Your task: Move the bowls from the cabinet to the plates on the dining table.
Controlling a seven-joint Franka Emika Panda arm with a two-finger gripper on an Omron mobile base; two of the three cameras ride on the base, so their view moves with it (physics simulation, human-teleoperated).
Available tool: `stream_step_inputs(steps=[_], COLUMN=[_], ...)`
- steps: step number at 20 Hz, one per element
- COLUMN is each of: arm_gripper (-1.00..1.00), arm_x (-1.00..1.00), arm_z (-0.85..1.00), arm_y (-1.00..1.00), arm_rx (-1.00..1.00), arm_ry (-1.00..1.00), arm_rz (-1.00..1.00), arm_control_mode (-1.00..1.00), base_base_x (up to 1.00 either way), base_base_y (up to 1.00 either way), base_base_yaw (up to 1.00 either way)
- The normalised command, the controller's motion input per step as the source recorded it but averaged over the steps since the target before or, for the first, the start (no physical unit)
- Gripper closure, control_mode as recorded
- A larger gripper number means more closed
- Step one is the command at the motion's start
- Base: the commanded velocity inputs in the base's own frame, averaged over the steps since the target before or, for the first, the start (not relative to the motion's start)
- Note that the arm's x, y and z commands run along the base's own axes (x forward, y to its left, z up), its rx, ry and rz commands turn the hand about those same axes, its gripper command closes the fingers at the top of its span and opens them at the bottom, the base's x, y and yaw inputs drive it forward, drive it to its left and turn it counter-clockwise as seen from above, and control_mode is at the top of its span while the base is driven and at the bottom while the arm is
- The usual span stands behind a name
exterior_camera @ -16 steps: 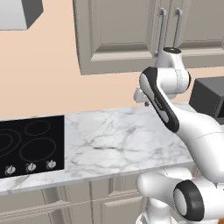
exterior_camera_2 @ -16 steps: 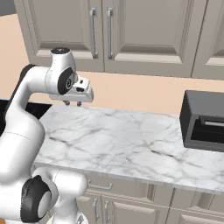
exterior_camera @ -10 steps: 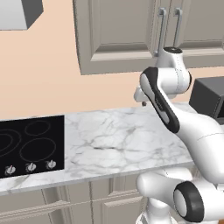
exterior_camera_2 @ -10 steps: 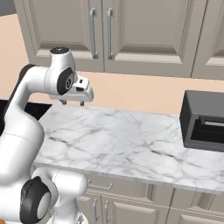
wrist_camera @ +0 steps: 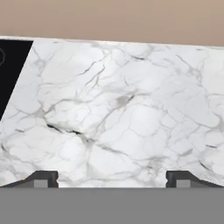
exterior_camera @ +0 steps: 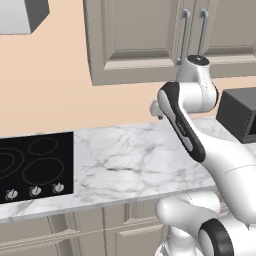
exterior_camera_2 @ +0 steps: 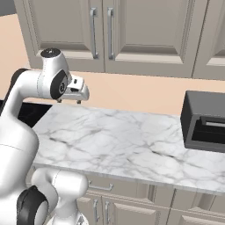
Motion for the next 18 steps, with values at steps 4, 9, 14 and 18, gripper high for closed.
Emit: stream_step_inputs(steps=[4, 9, 14, 18], arm_gripper=[-1.00, -1.00, -1.00, -1.00], arm_x=[0.00, 0.00, -0.01, -0.04], arm_z=[0.17, 0.17, 0.18, 0.37], arm_y=[0.20, 0.16, 0.01, 0.00], arm_rx=[0.00, 0.00, 0.00, 0.00], arm_ry=[-0.03, -0.03, -0.10, -0.13], arm_rz=[0.00, 0.00, 0.00, 0.00], arm_control_mode=[-1.00, -1.00, -1.00, -1.00], base_base_x=[0.00, 0.00, 0.00, 0.00], base_base_y=[0.00, 0.00, 0.00, 0.00], base_base_yaw=[0.00, 0.00, 0.00, 0.00])
